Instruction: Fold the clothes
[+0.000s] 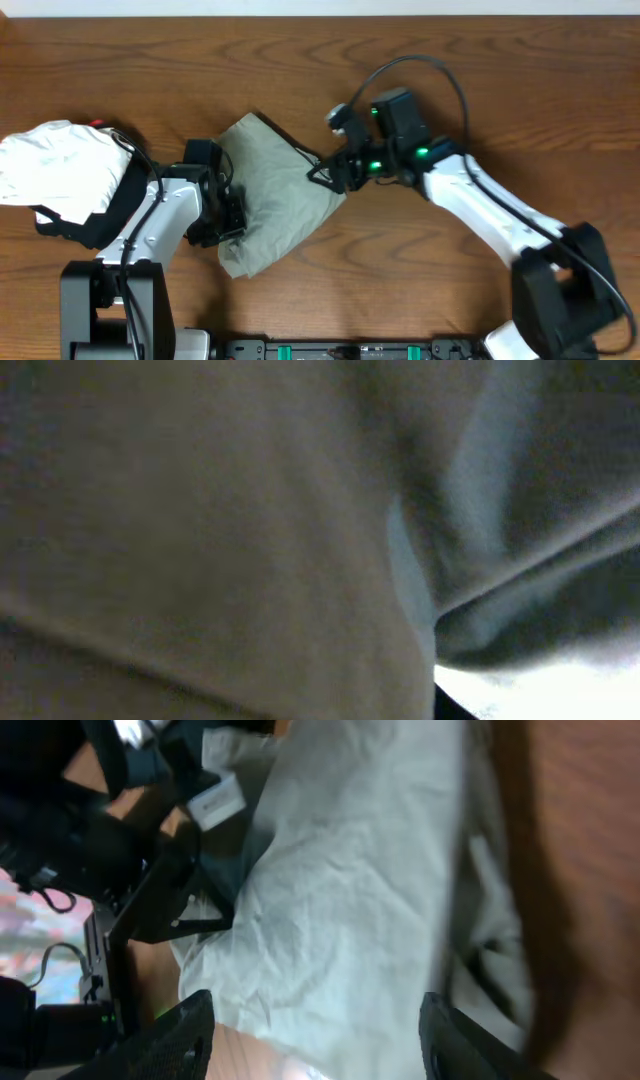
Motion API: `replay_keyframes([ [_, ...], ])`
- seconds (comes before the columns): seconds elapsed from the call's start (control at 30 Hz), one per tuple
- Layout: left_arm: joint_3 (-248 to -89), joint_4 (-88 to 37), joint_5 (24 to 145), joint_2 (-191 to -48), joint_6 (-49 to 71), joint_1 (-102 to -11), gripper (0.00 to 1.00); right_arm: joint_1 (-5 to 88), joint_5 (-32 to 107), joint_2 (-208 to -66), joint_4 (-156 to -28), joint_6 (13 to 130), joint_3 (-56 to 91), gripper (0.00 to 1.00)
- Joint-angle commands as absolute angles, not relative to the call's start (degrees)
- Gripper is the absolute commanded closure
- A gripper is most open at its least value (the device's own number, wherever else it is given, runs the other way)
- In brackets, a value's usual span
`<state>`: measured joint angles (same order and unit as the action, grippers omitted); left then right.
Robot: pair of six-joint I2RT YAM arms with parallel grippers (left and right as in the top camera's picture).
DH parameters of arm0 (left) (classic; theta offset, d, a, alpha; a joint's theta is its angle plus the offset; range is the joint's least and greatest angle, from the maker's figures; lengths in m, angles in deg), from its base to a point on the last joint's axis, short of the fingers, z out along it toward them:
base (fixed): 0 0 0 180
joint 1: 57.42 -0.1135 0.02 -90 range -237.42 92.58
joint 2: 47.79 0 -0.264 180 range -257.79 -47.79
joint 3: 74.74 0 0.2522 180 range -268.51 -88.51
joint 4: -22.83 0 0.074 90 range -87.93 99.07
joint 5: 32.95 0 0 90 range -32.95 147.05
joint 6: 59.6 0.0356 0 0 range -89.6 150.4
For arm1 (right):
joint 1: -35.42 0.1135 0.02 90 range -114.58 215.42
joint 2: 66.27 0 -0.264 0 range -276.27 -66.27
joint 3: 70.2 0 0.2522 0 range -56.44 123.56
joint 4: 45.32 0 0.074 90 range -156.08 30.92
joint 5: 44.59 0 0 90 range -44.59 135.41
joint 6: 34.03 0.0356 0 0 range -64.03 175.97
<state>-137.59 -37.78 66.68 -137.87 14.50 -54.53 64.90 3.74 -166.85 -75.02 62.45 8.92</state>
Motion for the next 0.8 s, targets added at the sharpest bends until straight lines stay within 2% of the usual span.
replay_keyframes([
  [0.0,-137.04,-36.97,64.08,-137.41,12.18,-54.44,0.66,66.97,-0.55,-171.04,-72.45,64.33,8.9,0.36],
  [0.13,-137.04,-35.18,64.06,-137.44,10.24,-54.44,0.64,68.39,-3.3,-175.87,-68.23,64.44,8.9,0.36],
  [0.3,-137.04,-34.35,64.12,-137.44,9.91,-54.44,0.56,68.77,-2.14,-181.69,-65.6,67.19,8.9,0.36],
  [0.37,-137.04,-35.27,64.3,-137.44,9.93,-54.44,0.42,68.61,0.15,-184.11,-65.6,69.47,8.9,0.35],
  [0.5,-137.04,-37.37,63.77,-137.41,10.35,-54.51,0.05,67.52,1.84,-188.81,-66.26,73.88,8.9,0.34],
  [0.53,-137.06,-37.26,63.33,-137.41,10.37,-54.51,0.02,67.21,1.86,-189.62,-66.57,74.47,8.9,0.34],
  [0.77,-137.04,-29.54,60.21,-137.44,10.37,-54.51,0.02,64.83,6.21,-191.0,-73.19,74.1,8.9,0.35],
])
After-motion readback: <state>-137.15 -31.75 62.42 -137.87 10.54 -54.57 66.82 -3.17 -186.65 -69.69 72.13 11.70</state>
